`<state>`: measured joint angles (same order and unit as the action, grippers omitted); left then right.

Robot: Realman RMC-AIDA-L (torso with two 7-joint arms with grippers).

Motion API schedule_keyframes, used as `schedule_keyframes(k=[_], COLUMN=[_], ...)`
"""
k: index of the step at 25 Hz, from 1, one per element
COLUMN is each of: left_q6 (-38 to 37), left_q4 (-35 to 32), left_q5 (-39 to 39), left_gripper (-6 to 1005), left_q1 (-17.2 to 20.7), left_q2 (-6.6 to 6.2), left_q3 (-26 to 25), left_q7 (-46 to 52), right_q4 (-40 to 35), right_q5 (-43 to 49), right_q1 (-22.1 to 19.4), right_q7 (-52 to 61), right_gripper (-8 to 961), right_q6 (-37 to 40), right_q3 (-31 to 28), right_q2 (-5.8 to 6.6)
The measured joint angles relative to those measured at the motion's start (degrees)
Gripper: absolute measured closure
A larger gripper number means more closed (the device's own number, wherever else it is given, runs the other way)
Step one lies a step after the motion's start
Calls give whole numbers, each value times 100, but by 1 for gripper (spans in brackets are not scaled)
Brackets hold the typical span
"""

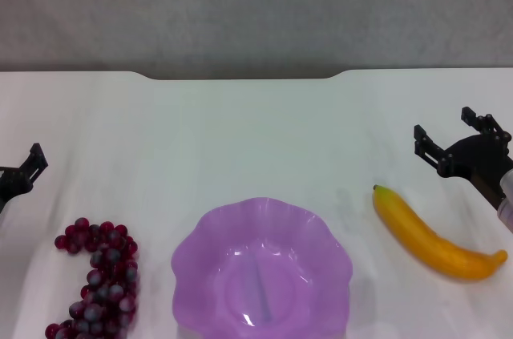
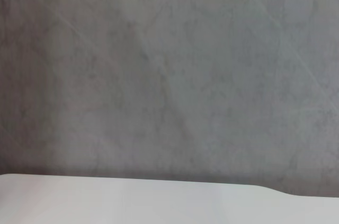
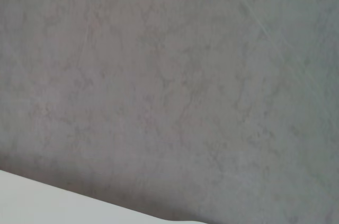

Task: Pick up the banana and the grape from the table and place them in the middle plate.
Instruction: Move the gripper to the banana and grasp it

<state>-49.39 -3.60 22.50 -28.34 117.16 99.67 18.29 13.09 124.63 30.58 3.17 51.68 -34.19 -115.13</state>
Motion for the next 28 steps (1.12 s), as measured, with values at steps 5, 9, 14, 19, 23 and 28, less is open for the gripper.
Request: schedule_keyframes(k=[5,9,14,19,23,28], left_q6=[0,0,0,-42,-52,67], left_q4=[0,0,-4,-114,-446,-773], left_q5=[0,0,-8,-93,-372,-684], left_gripper=[108,108,108,108,108,108], left_q1=[-3,-5,-4,62,161,225], left_q2=[0,0,0,-6,-103,-170], left_q3=[0,0,0,88,595,691], left_q7=[0,0,16,268,1136,1388], right_q4=[0,0,0,0,-4,-31], right_q5=[0,0,0,0,0,0], right_q1=[0,0,-2,-55,-73,-85], right_q7=[-4,-5,-4,-10,-30,-32], right_gripper=[95,95,95,95,95,95], right_q6=[0,0,-5,-31,-50,-60], right_q3=[7,9,9,9,9,15], right_q2=[0,0,0,0,0,0])
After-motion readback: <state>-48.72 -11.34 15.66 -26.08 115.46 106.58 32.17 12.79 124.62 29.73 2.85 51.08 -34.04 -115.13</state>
